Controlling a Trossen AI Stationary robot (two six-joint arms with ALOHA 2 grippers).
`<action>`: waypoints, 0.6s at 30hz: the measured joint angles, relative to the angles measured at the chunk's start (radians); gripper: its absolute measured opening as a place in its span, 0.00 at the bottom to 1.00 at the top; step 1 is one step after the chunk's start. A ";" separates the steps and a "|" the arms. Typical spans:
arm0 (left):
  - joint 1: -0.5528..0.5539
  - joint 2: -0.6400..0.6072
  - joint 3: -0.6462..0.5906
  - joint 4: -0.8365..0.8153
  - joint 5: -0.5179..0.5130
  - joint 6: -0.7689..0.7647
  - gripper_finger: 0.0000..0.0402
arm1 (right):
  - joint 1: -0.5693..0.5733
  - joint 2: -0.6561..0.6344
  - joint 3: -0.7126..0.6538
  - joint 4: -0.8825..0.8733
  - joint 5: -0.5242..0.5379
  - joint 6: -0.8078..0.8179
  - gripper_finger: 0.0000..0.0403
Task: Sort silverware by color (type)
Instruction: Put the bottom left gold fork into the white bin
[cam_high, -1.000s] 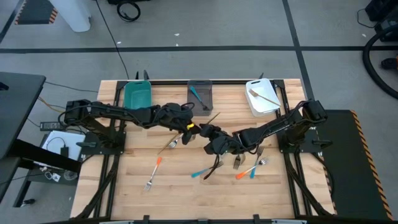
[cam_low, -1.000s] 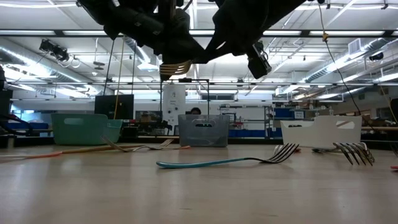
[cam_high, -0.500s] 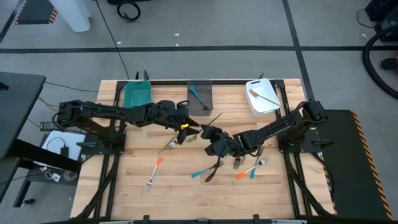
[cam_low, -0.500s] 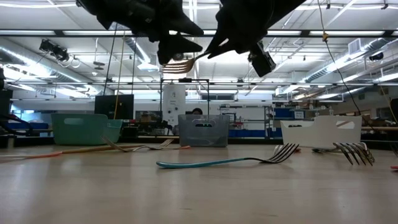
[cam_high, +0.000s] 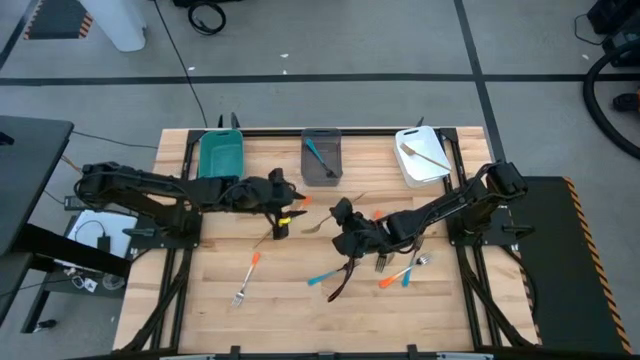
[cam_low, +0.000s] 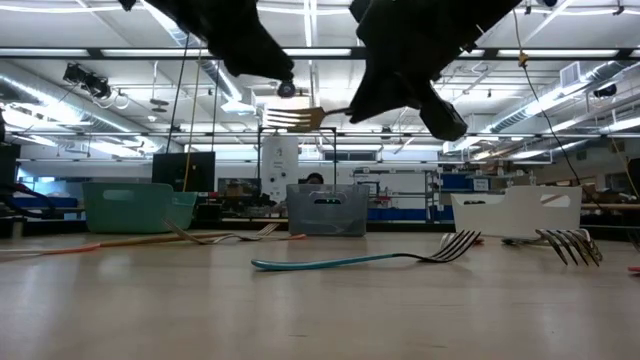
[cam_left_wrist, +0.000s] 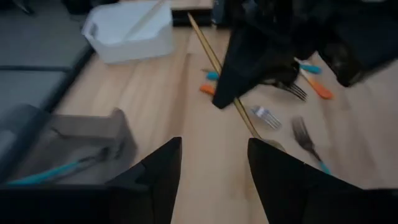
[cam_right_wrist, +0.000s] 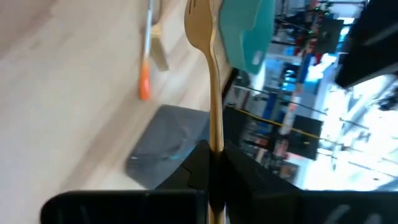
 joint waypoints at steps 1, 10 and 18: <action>-0.012 -0.003 0.000 -0.005 -0.033 0.015 0.48 | 0.000 0.000 0.000 -0.014 -0.009 0.025 0.08; -0.103 -0.024 -0.101 0.012 -0.174 0.017 0.48 | 0.000 0.000 0.000 -0.083 -0.081 0.199 0.08; -0.153 -0.024 -0.160 0.061 -0.246 0.012 0.48 | -0.017 0.000 0.000 -0.142 -0.167 0.347 0.08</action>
